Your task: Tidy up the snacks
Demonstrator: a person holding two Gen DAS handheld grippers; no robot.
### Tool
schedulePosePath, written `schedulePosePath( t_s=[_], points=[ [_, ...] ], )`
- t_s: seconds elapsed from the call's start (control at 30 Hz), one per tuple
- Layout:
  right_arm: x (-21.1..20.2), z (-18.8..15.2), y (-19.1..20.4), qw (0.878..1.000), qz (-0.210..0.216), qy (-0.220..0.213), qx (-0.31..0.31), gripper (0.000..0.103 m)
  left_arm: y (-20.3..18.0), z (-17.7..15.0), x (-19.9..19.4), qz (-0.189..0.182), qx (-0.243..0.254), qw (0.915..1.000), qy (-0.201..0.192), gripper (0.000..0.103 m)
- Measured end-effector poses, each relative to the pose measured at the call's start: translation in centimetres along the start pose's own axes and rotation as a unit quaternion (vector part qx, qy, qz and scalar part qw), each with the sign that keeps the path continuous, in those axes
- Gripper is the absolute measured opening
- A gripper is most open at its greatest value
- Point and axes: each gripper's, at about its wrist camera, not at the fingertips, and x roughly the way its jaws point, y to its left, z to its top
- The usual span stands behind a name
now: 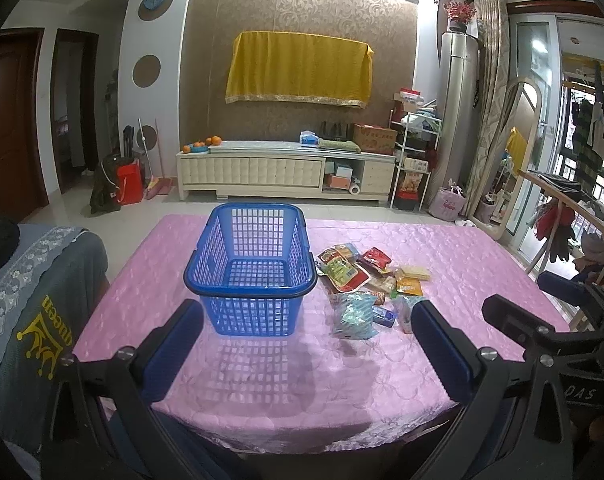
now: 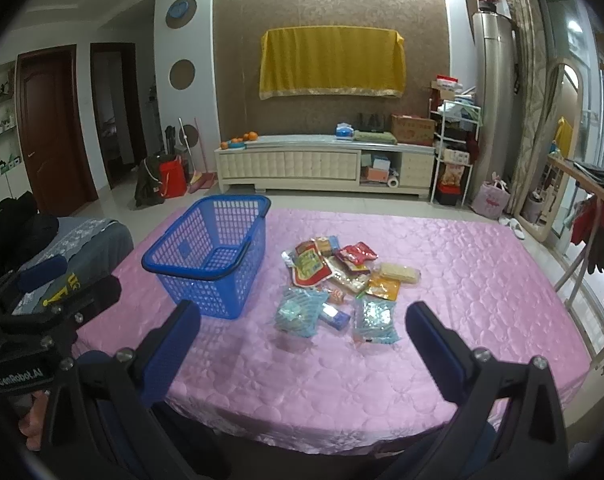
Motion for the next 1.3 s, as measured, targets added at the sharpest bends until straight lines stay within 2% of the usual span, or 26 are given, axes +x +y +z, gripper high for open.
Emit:
schedulePosePath(
  t_s=[0.43, 0.63, 0.77, 0.87, 1.03, 1.17, 1.3],
  points=[
    [-1.1, 1.8, 0.1, 1.0, 0.002, -0.016, -0.015, 0.103, -0.6, 2.2, -0.3, -0.017, 0.01, 0.9998, -0.007, 0.103],
    [-0.1, 2.9, -1.8, 1.0, 0.006, -0.014, -0.005, 0.103, -2.1, 3.5, 2.3, -0.036, 0.028, 0.9987, 0.022, 0.103],
    [2.1, 3.1, -3.9, 1.0, 0.016, 0.018, 0.005, 0.103, -4.1, 3.7, 5.2, -0.046, 0.049, 0.9965, 0.048, 0.103],
    [3.6, 2.8, -5.6, 1.0, 0.003, 0.023, 0.009, 0.103, -5.4, 3.6, 8.0, -0.059, 0.049, 0.9939, 0.079, 0.103],
    [7.8, 1.2, -9.1, 0.997, -0.007, 0.065, 0.033, 0.103, -8.2, 2.5, 12.4, -0.062, 0.071, 0.9886, 0.117, 0.102],
    [11.4, -0.7, -11.6, 0.993, -0.021, 0.109, 0.045, 0.099, -10.3, 0.7, 16.8, -0.05, 0.088, 0.9807, 0.167, 0.086],
    [15.0, -3.2, -13.8, 0.985, -0.02, 0.155, 0.069, 0.094, -11.6, -1.0, 20.8, -0.044, 0.103, 0.973, 0.202, 0.086]
  ],
)
